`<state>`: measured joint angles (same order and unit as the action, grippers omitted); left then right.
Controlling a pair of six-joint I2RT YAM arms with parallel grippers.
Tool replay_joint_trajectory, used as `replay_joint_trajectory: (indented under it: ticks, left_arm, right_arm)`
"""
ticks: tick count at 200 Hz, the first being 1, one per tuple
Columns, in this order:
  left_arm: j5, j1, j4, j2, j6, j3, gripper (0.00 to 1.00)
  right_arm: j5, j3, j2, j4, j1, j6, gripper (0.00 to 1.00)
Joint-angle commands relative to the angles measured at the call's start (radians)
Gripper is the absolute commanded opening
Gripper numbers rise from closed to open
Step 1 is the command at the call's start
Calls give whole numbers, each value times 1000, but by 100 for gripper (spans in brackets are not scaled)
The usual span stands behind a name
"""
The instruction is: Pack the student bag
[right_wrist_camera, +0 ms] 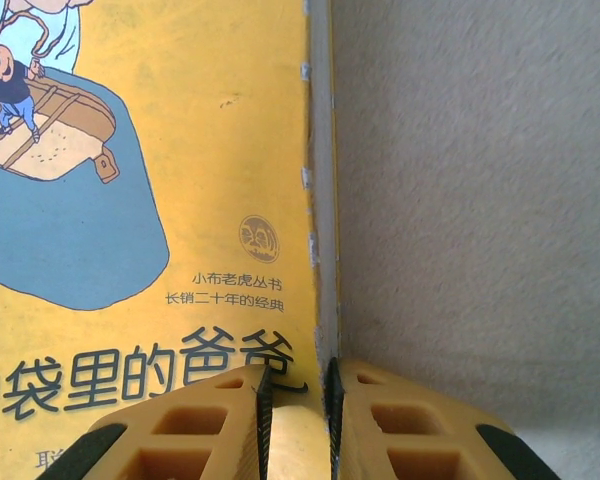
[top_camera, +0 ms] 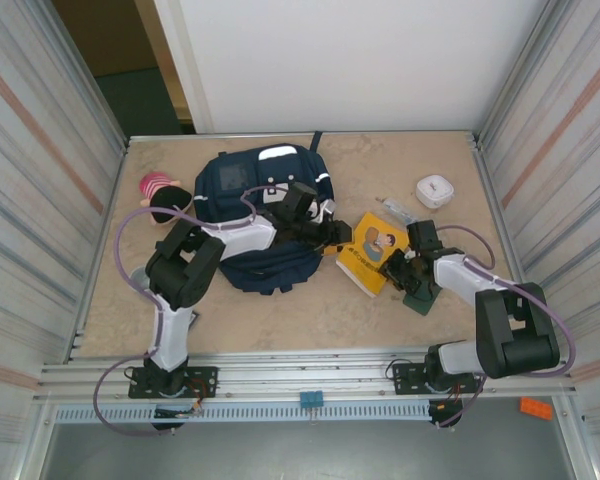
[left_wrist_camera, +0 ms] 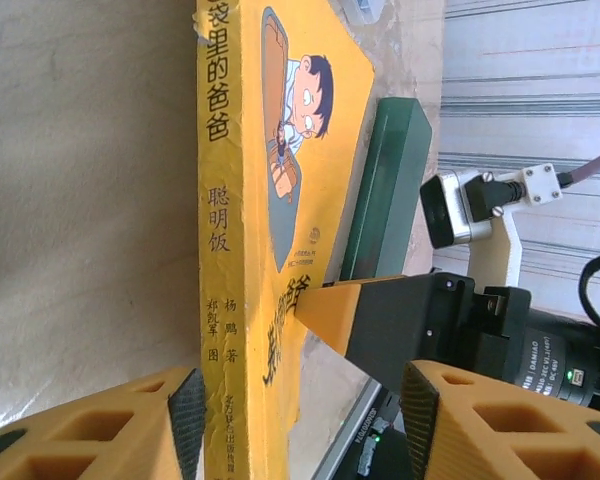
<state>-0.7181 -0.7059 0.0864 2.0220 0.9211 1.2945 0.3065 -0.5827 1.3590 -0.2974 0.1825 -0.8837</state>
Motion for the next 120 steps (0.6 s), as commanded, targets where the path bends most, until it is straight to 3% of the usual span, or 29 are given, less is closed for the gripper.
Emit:
replay_joint_trajectory:
  ticks: [1,23,39,52,67,95,120]
  left_arm:
    - [-136,-52,125,-36,101,-82,57]
    - [-137,-52,192,-49,151,-131,57]
    - [-113,-51,137,-58,120,-134,56]
    - [-57,-52,19,-75,45,-116,51]
    - [30,-52,-116,-98,-45,-96,38]
    - [142,-50,-197,-145,-108,-83,15]
    - [191,-47,-123,-224,-60,-124,4]
  right_arm:
    - [122,28,-10,95,50,-52,22]
    - [133,46,-12,141,65,-73,22]
    - [137,45,-12,145,77,-75,22]
    - [127,42,-19,132,82,-72,22]
    - [114,40,-40,116,81,-69,23]
    - [92,7,-106,58,81,-38,40]
    - [57,-34,-220,-1,80,-31,56]
